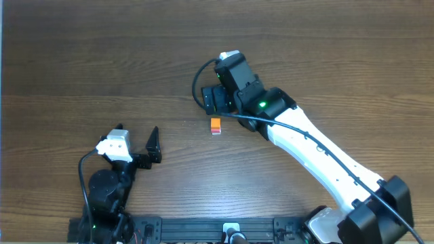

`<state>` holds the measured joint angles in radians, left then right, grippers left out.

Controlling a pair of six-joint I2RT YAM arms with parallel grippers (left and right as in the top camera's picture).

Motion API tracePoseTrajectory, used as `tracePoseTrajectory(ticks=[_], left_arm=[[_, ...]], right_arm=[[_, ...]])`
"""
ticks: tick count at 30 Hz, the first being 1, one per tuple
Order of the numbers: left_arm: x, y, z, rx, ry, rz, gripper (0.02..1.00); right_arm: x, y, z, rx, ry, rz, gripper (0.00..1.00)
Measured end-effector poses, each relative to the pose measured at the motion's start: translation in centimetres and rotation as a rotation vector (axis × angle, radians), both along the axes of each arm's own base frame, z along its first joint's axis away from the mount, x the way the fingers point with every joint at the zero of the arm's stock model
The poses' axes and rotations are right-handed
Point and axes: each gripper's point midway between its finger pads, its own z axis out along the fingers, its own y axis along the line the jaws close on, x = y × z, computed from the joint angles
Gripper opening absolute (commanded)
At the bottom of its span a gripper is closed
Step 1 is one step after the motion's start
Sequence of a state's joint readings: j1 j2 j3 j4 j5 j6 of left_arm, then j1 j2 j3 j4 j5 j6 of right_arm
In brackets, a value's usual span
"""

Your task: Stack Cubes

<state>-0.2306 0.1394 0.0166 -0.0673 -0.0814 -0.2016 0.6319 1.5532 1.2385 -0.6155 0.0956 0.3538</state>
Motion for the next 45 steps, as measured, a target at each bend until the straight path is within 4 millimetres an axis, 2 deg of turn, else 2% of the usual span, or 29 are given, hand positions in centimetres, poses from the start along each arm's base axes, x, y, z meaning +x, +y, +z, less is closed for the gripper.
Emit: tracePoseTrajectory(ticks=[10, 21, 25, 36, 45], left_arm=[[0.3, 2.3, 0.1, -0.001, -0.003, 0.093, 1.0], [0.0, 4.3, 2.6, -0.016, -0.111, 0.173, 1.0], [0.0, 4.7, 2.8, -0.017, -0.121, 0.189, 1.0], [-0.1, 5.3, 2.8, -0.015, -0.124, 0.213, 1.0], [-0.1, 5.3, 2.9, -0.015, -0.124, 0.213, 0.998]], right_arm=[[0.1, -0.1, -4.0, -0.031, 0.112, -0.082, 0.991], [1.5, 1.3, -3.6, -0.085, 0.196, -0.099, 0.991], [1.7, 1.5, -4.9, -0.106, 0.238, -0.11, 0.993], [0.5, 1.6, -9.7, -0.144, 0.382, -0.141, 0.976], [0.2, 1.7, -11.2, -0.154, 0.417, -0.148, 0.886]])
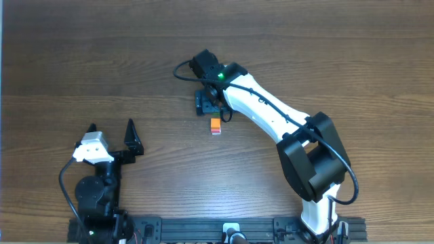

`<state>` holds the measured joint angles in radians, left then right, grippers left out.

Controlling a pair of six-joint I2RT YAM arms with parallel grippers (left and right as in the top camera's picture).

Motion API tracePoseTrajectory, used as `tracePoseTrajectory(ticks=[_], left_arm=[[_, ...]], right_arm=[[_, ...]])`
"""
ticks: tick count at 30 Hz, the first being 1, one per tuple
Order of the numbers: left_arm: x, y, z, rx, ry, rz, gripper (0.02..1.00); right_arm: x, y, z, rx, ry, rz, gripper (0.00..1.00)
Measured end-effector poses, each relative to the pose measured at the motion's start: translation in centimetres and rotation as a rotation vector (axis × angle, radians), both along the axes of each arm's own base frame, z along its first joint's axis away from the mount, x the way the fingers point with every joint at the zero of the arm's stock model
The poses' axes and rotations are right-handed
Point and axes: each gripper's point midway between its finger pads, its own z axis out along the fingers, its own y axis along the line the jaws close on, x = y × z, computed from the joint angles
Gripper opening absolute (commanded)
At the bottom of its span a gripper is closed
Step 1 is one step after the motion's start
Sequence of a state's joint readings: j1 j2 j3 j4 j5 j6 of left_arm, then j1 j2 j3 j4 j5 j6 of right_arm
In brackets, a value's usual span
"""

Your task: Stack Cubes

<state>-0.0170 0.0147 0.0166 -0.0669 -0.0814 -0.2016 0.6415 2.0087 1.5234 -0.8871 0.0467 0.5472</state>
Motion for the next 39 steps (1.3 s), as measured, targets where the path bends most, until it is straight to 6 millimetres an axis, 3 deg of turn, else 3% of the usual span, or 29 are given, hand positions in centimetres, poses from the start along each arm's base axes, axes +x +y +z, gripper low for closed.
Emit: tracePoseTrajectory(ticks=[16, 39], left_arm=[[0.0, 0.0, 0.0, 0.0, 0.0, 0.0, 1.0], [0.0, 0.0, 0.0, 0.0, 0.0, 0.0, 1.0]], right_arm=[[-0.2, -0.1, -2.9, -0.026, 0.053, -0.042, 0.851], [0.7, 0.5, -2.8, 0.009, 0.018, -0.105, 0.744]])
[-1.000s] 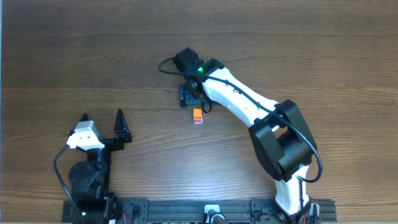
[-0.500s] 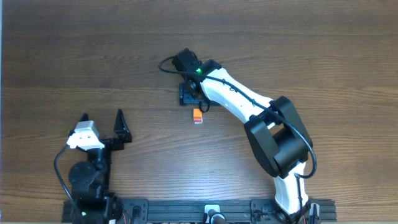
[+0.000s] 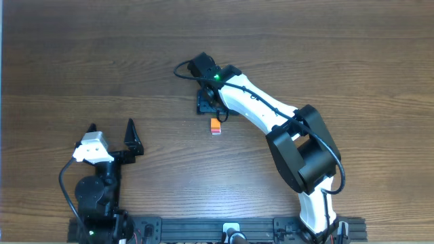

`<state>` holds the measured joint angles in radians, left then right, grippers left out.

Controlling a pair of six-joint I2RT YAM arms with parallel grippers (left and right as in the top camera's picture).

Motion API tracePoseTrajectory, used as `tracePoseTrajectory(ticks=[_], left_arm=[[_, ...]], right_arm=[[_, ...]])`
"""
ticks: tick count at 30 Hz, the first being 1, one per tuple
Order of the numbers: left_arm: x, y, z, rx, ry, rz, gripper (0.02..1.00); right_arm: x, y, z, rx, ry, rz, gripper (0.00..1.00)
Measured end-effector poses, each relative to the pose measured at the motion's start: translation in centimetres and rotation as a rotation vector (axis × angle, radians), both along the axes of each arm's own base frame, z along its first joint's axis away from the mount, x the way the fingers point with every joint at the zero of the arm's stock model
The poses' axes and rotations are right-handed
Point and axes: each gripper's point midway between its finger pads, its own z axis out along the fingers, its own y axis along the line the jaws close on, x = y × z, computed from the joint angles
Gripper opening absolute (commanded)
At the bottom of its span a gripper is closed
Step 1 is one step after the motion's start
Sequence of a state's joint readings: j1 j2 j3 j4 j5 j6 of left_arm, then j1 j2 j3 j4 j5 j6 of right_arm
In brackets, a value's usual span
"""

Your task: Stack Cubes

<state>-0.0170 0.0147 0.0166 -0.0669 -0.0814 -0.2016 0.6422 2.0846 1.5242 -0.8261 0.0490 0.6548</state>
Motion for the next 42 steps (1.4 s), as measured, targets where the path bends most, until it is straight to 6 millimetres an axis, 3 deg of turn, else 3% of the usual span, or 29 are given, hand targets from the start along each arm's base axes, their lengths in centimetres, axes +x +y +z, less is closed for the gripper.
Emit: tracePoseTrajectory(ticks=[6, 14, 32, 42], left_arm=[[0.0, 0.0, 0.0, 0.0, 0.0, 0.0, 1.0], [0.0, 0.0, 0.0, 0.0, 0.0, 0.0, 1.0], [0.0, 0.0, 0.0, 0.0, 0.0, 0.0, 1.0], [0.0, 0.0, 0.0, 0.0, 0.0, 0.0, 1.0]], right_arm=[[-0.1, 0.2, -0.2, -0.007, -0.002, 0.006, 0.748], [-0.2, 0.6, -2.0, -0.024, 0.011, 0.02, 0.737], [0.3, 0.5, -1.9, -0.036, -0.016, 0.043, 0.693], [0.5, 0.5, -1.9, -0.038, -0.02, 0.064, 0.597]])
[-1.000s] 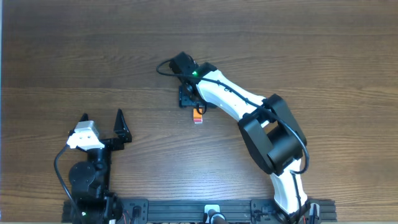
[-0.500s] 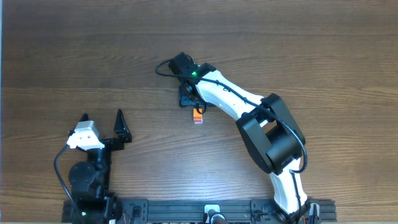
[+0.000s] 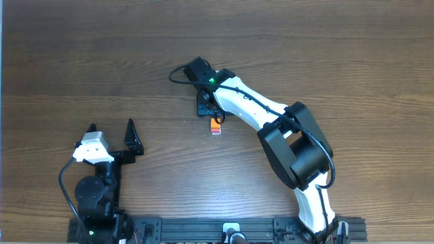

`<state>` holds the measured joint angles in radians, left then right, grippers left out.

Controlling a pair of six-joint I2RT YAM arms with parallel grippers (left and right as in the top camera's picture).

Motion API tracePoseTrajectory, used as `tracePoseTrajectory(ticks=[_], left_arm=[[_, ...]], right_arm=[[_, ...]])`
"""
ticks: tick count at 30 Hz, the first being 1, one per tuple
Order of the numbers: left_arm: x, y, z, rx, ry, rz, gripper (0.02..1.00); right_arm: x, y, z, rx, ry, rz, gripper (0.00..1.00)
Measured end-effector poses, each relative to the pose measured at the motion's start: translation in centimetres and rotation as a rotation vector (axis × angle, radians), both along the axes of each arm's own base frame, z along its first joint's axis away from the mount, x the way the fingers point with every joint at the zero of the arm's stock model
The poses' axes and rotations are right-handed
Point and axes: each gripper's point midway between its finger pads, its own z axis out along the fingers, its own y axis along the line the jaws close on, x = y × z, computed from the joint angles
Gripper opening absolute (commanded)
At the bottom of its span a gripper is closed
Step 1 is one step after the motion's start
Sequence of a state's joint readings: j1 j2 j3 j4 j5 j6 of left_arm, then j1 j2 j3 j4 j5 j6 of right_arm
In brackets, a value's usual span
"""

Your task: Stack Cubes

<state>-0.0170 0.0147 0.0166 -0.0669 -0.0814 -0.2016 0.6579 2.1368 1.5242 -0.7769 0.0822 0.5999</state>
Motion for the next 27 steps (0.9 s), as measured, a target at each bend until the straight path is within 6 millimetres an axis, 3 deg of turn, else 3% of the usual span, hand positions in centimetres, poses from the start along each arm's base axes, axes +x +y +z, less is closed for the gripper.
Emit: tracePoseTrajectory(ticks=[9, 27], left_arm=[[0.0, 0.0, 0.0, 0.0, 0.0, 0.0, 1.0], [0.0, 0.0, -0.01, 0.0, 0.0, 0.0, 1.0]], right_arm=[[0.09, -0.13, 0.0, -0.001, 0.0, 0.004, 0.439], [0.09, -0.13, 0.0, -0.002, 0.0, 0.006, 0.299]])
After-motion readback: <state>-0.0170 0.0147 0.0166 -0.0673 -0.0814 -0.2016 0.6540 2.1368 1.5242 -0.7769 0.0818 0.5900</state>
